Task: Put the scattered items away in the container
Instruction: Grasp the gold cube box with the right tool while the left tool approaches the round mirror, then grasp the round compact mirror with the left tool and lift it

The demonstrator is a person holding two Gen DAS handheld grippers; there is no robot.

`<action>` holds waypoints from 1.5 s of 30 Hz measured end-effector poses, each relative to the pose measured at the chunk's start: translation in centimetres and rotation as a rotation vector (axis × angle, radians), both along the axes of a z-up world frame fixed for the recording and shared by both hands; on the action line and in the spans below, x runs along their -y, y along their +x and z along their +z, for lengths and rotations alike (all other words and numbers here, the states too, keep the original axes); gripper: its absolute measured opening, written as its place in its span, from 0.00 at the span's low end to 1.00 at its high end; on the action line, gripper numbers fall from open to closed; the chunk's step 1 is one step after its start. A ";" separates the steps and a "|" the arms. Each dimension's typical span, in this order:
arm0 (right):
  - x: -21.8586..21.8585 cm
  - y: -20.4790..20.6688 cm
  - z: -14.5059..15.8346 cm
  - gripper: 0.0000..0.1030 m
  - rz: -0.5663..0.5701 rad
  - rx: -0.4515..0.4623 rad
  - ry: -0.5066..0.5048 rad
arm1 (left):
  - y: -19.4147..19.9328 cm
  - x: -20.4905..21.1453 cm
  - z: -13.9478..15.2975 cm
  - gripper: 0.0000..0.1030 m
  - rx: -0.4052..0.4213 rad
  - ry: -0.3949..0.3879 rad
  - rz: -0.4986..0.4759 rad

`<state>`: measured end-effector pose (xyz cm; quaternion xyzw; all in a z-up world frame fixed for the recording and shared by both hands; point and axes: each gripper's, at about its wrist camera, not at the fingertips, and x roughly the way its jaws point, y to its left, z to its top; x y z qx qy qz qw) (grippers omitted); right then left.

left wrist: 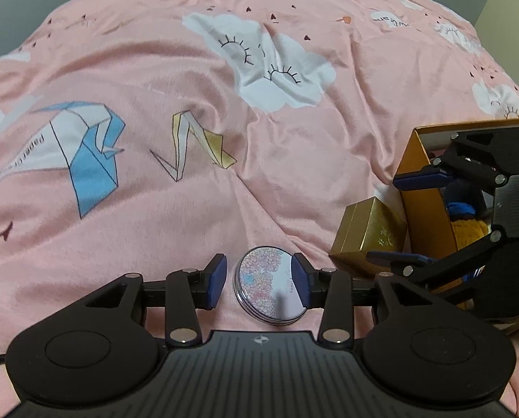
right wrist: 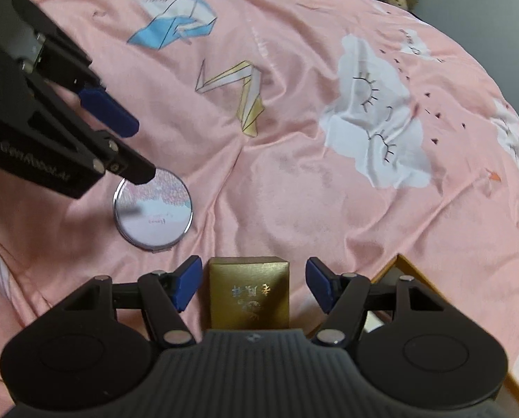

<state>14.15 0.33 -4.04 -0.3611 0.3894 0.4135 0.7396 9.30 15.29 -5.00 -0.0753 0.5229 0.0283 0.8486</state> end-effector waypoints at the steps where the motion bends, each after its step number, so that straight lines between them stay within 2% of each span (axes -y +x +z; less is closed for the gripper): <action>1: -0.3 0.2 -0.3 0.67 0.013 -0.004 -0.017 | 0.1 0.0 -0.1 0.49 -0.002 -0.001 0.000; 4: -1.0 0.7 -1.1 0.69 0.035 -0.008 -0.065 | 0.1 0.2 -0.5 0.50 -0.008 0.005 -0.011; 6: -1.4 1.1 -1.6 0.76 0.041 -0.001 -0.094 | 0.1 0.3 -0.7 0.50 -0.013 0.005 -0.015; 12: -2.0 1.9 -3.0 0.77 0.049 -0.032 -0.144 | 0.1 0.6 -1.4 0.50 -0.031 0.037 -0.009; 16: -2.2 1.6 -3.7 0.78 0.062 -0.018 -0.155 | -0.2 0.9 -1.4 0.50 -0.021 0.050 -0.016; 19: -2.0 1.7 -3.7 0.73 0.053 -0.016 -0.138 | -0.3 0.9 -1.5 0.50 -0.016 0.056 -0.019; 21: -1.8 1.7 -3.3 0.64 0.042 -0.015 -0.117 | -0.4 1.0 -1.4 0.50 -0.009 0.059 -0.029; 29: -1.2 0.9 -2.7 0.63 0.054 -0.051 -0.046 | -0.6 1.6 -1.9 0.53 -0.023 0.096 -0.059; 34: -0.9 0.4 -2.7 0.62 0.063 -0.043 -0.038 | 0.0 1.5 -3.5 0.54 -0.085 0.097 0.003; 38: -0.8 0.3 -2.8 0.62 0.062 -0.038 -0.038 | 0.7 2.2 -4.3 0.54 -0.105 0.099 0.011; 41: -0.7 0.2 -2.9 0.63 0.065 -0.034 -0.042 | 1.2 2.5 -4.8 0.60 -0.115 0.089 0.011; 45: -0.7 -0.1 -3.0 0.63 0.064 -0.028 -0.054 | 1.4 2.2 -5.3 0.64 -0.113 0.062 0.020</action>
